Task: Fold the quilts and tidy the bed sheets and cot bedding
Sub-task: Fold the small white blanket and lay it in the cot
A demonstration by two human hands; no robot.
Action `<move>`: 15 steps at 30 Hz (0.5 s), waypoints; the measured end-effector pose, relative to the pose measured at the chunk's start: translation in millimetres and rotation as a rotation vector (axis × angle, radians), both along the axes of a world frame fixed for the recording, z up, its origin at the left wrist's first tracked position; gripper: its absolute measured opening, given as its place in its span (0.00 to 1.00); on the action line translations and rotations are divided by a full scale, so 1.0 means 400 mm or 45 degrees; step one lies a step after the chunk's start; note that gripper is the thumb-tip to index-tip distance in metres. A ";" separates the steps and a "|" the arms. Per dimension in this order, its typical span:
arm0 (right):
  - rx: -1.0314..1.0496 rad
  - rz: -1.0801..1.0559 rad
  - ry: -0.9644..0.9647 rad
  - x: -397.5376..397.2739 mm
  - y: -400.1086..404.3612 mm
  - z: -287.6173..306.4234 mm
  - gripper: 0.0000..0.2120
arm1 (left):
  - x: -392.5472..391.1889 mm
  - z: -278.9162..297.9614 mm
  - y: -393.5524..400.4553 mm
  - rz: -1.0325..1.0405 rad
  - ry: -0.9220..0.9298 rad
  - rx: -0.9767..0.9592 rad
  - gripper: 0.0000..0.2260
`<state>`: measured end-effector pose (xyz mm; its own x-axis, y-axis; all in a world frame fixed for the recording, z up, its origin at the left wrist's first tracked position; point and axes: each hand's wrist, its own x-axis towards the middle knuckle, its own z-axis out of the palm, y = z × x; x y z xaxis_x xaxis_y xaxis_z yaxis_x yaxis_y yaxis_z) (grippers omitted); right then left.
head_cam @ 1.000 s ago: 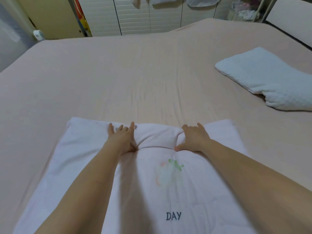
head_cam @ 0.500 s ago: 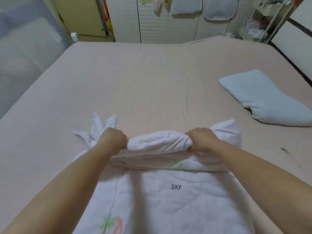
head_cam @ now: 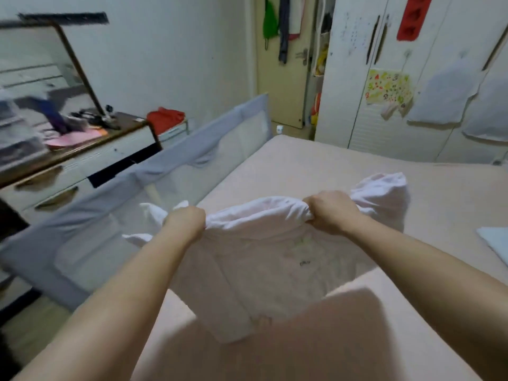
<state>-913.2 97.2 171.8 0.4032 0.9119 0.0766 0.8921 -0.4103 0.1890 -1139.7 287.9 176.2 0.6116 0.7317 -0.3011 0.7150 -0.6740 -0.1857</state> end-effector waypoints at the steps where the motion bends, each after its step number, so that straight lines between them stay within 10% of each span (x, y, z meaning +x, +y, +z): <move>1: 0.033 0.061 -0.011 -0.076 0.058 0.037 0.13 | -0.091 0.030 0.040 0.063 -0.041 0.058 0.14; 6: 0.149 0.176 0.212 -0.499 0.333 0.143 0.21 | -0.605 0.176 0.118 0.449 -0.206 -0.129 0.15; 12: 0.127 0.491 0.630 -1.015 0.553 0.171 0.16 | -1.067 0.201 0.013 0.899 -1.006 -0.404 0.12; 15: 0.005 0.602 0.639 -1.230 0.627 0.179 0.17 | -1.243 0.182 -0.013 1.110 -0.967 -0.301 0.11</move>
